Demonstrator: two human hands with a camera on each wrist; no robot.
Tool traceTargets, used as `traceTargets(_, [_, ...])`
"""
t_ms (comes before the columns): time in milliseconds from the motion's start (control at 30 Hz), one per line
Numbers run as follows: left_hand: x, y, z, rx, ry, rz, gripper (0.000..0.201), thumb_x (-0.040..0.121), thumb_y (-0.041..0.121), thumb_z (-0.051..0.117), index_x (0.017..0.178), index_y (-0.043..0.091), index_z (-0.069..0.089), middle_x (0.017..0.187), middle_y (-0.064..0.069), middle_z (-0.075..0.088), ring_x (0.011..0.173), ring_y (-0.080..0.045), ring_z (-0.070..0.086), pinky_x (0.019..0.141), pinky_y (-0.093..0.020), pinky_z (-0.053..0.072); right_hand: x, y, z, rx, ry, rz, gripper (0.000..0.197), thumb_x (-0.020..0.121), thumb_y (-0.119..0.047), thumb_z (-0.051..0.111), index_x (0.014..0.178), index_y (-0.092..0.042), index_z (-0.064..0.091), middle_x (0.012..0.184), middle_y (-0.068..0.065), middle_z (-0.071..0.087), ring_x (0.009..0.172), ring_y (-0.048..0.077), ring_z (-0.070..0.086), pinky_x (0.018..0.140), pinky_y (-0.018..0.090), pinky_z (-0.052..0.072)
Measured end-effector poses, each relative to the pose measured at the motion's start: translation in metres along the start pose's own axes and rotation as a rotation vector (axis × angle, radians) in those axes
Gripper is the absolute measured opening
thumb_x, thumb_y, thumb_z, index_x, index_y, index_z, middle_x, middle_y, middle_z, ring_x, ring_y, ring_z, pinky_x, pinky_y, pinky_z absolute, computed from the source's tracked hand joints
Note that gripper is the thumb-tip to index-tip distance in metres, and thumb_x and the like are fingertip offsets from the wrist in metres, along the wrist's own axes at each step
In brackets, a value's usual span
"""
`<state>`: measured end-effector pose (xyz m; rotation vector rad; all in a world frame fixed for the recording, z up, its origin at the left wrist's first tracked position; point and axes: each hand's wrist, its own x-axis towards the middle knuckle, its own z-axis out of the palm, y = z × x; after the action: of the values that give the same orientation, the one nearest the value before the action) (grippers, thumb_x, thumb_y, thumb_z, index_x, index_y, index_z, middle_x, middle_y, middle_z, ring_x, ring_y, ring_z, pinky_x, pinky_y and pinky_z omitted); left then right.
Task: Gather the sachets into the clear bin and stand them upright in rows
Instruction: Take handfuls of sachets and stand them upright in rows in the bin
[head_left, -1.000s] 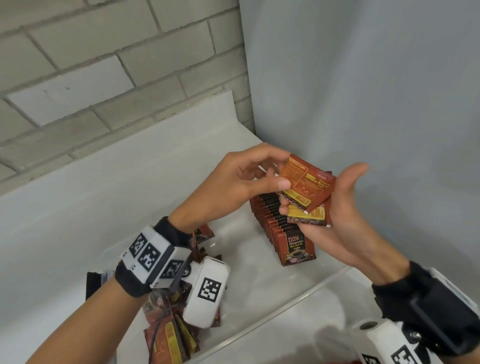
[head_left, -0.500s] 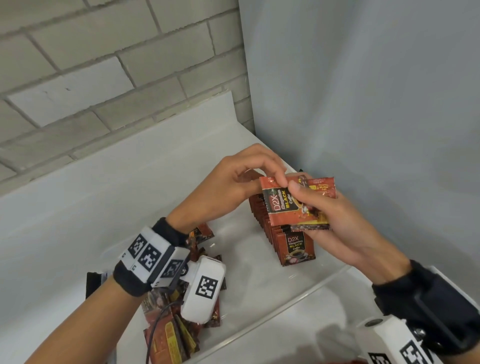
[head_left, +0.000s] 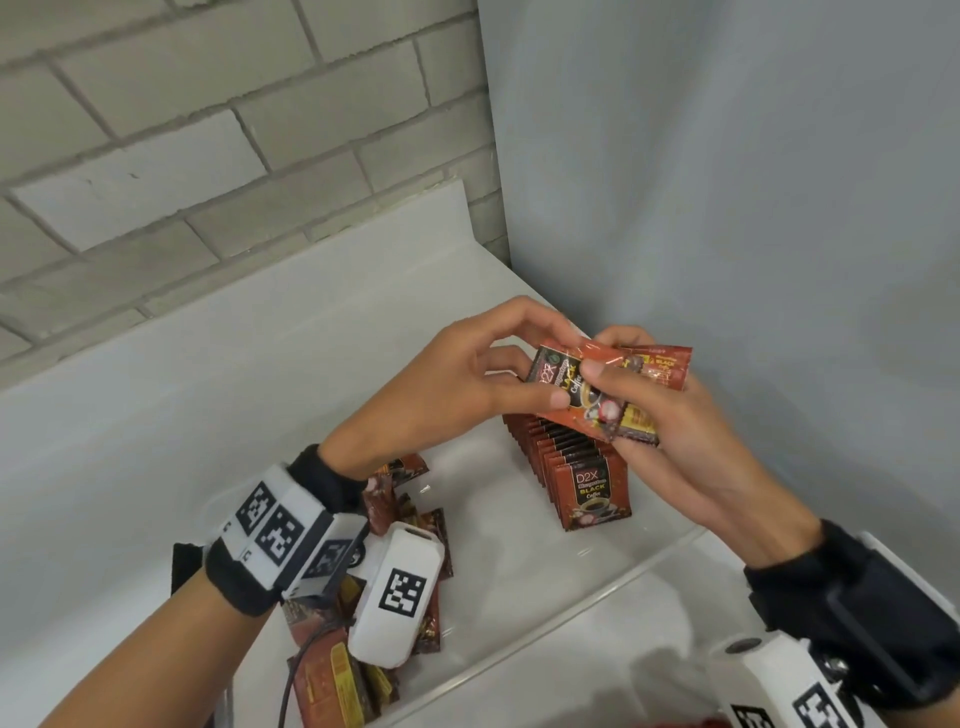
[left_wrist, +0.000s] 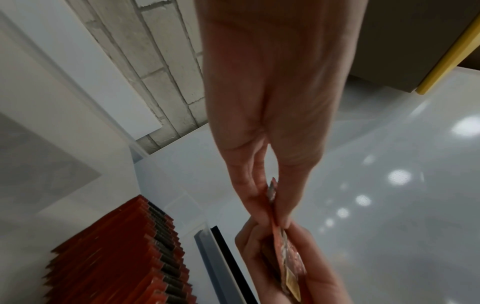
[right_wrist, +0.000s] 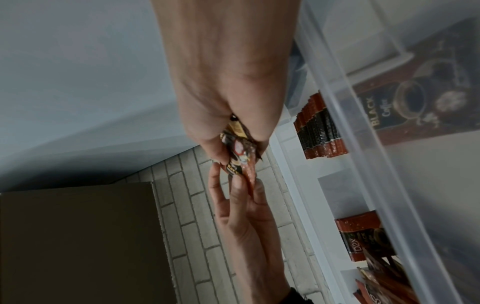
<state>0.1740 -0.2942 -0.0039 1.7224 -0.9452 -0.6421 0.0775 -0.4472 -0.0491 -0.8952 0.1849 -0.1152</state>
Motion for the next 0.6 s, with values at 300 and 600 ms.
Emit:
traceTargets(300, [-0.002, -0.012, -0.001, 0.187, -0.217, 0.043, 0.026, 0.086, 0.001, 0.067, 0.111, 0.007, 0.071, 0.103, -0.013, 0.064, 0.096, -0.027, 0.063, 0.089, -0.045, 0.051, 0.002, -0.001, -0.002, 0.115, 0.149, -0.257, 0.026, 0.076, -0.011, 0.067, 0.098, -0.02, 0.055, 0.075, -0.003, 0.059, 0.07, 0.01, 0.06, 0.071, 0.023, 0.052])
traceTargets(600, [0.01, -0.053, 0.041, 0.745, -0.381, 0.385, 0.027, 0.086, 0.011, 0.062, 0.111, 0.006, 0.07, 0.084, -0.013, 0.053, 0.078, -0.012, 0.044, 0.072, -0.015, 0.036, 0.001, -0.001, 0.0, 0.092, 0.217, -0.315, 0.019, 0.077, -0.02, 0.063, 0.094, -0.022, 0.055, 0.066, -0.008, 0.059, 0.066, 0.006, 0.058, 0.071, 0.019, 0.05])
